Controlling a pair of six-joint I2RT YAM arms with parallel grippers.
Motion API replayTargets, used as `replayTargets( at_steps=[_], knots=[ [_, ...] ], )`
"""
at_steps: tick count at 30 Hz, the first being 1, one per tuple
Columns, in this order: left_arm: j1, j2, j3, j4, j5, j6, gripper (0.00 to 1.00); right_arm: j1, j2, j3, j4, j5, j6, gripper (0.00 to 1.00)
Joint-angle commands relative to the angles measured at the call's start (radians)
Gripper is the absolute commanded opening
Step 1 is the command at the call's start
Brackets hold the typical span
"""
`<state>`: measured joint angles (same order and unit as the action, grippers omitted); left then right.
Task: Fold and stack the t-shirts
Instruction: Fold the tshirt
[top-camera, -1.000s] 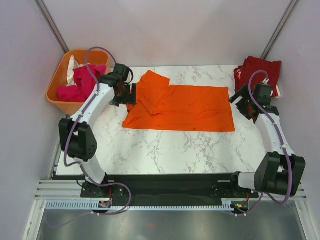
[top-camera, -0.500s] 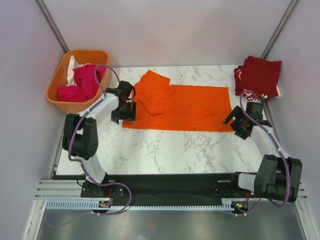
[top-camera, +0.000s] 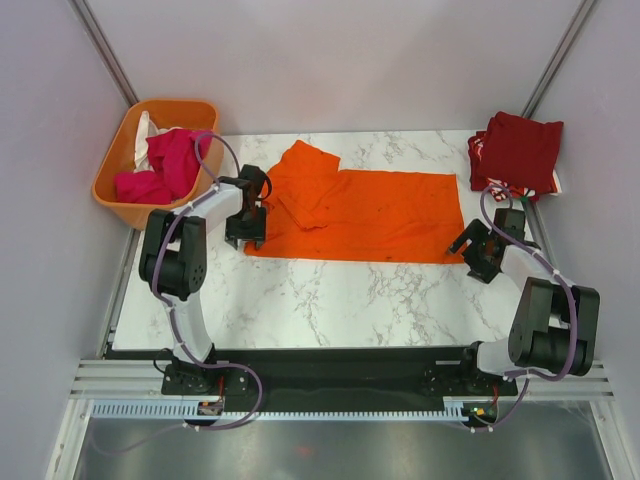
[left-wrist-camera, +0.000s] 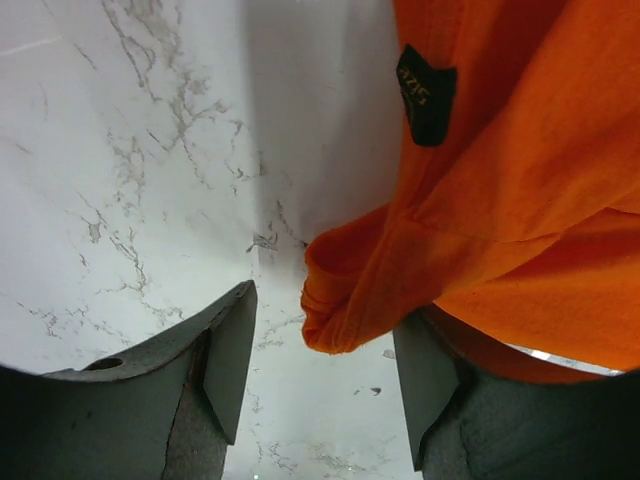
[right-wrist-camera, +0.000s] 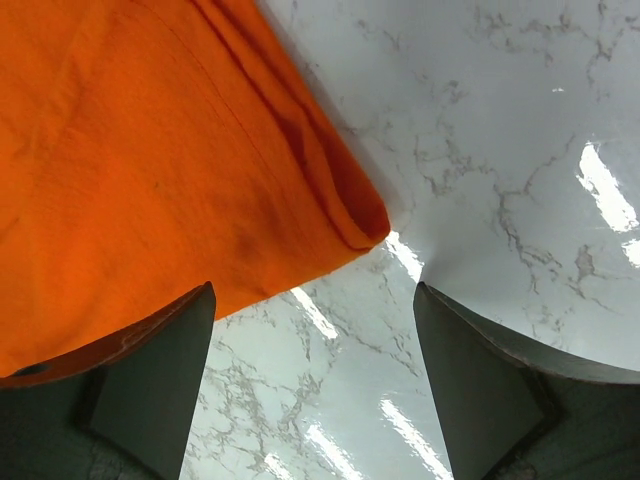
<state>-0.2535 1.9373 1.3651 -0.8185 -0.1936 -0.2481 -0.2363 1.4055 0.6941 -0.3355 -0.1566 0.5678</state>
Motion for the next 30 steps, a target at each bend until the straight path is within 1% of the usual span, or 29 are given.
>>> replayTargets(
  at_steps=[1,3,4,6,7,8,9,10,13,18,21,23,24,27,28,29,30],
  knots=[
    [0.019,0.002,0.034,0.024,-0.035,-0.005,0.63,-0.009,0.007,-0.019,0.062,0.017,0.027,0.88],
    [0.020,-0.004,0.031,0.024,-0.035,-0.005,0.63,-0.030,0.016,-0.037,0.091,0.015,0.046,0.86],
    [0.020,-0.009,0.025,0.024,-0.035,-0.005,0.63,-0.038,0.023,-0.053,0.104,-0.001,0.050,0.81],
    [0.020,-0.017,0.022,0.024,-0.035,-0.005,0.63,-0.055,0.048,-0.061,0.122,-0.008,0.053,0.75],
    [0.020,-0.021,0.014,0.024,-0.035,-0.005,0.63,-0.058,0.055,-0.064,0.127,-0.009,0.053,0.68],
    [0.020,-0.026,0.011,0.024,-0.035,-0.005,0.63,-0.063,0.061,-0.065,0.133,-0.011,0.053,0.66],
    [0.019,-0.040,0.006,0.024,-0.038,0.012,0.03,-0.066,0.064,-0.068,0.133,-0.008,0.056,0.61],
    [0.019,-0.049,-0.007,0.030,0.118,0.045,0.02,-0.067,0.062,-0.071,0.138,-0.006,0.057,0.60],
    [0.020,-0.073,-0.029,0.051,0.151,0.046,0.02,-0.070,0.062,-0.077,0.153,0.000,0.069,0.58],
    [0.020,-0.064,-0.021,0.055,0.175,0.040,0.02,-0.069,0.087,-0.080,0.174,-0.023,0.084,0.56],
    [0.019,-0.060,-0.021,0.055,0.187,0.036,0.02,-0.069,0.075,-0.097,0.177,-0.032,0.076,0.54],
    [0.020,-0.060,-0.021,0.055,0.189,0.033,0.02,-0.069,0.061,-0.111,0.181,-0.032,0.069,0.47],
    [0.020,-0.060,-0.021,0.055,0.187,0.033,0.02,-0.070,0.056,-0.120,0.181,-0.034,0.066,0.39],
    [0.020,-0.058,-0.023,0.055,0.187,0.032,0.02,-0.069,0.043,-0.136,0.174,-0.043,0.049,0.29],
    [0.020,-0.058,-0.026,0.055,0.189,0.032,0.02,-0.070,0.039,-0.142,0.173,-0.043,0.044,0.28],
    [0.020,-0.060,-0.027,0.055,0.212,0.030,0.02,-0.069,0.032,-0.145,0.174,-0.043,0.041,0.25],
    [0.020,-0.063,-0.032,0.055,0.215,0.029,0.02,-0.070,0.029,-0.149,0.173,-0.047,0.038,0.15]
  ],
)
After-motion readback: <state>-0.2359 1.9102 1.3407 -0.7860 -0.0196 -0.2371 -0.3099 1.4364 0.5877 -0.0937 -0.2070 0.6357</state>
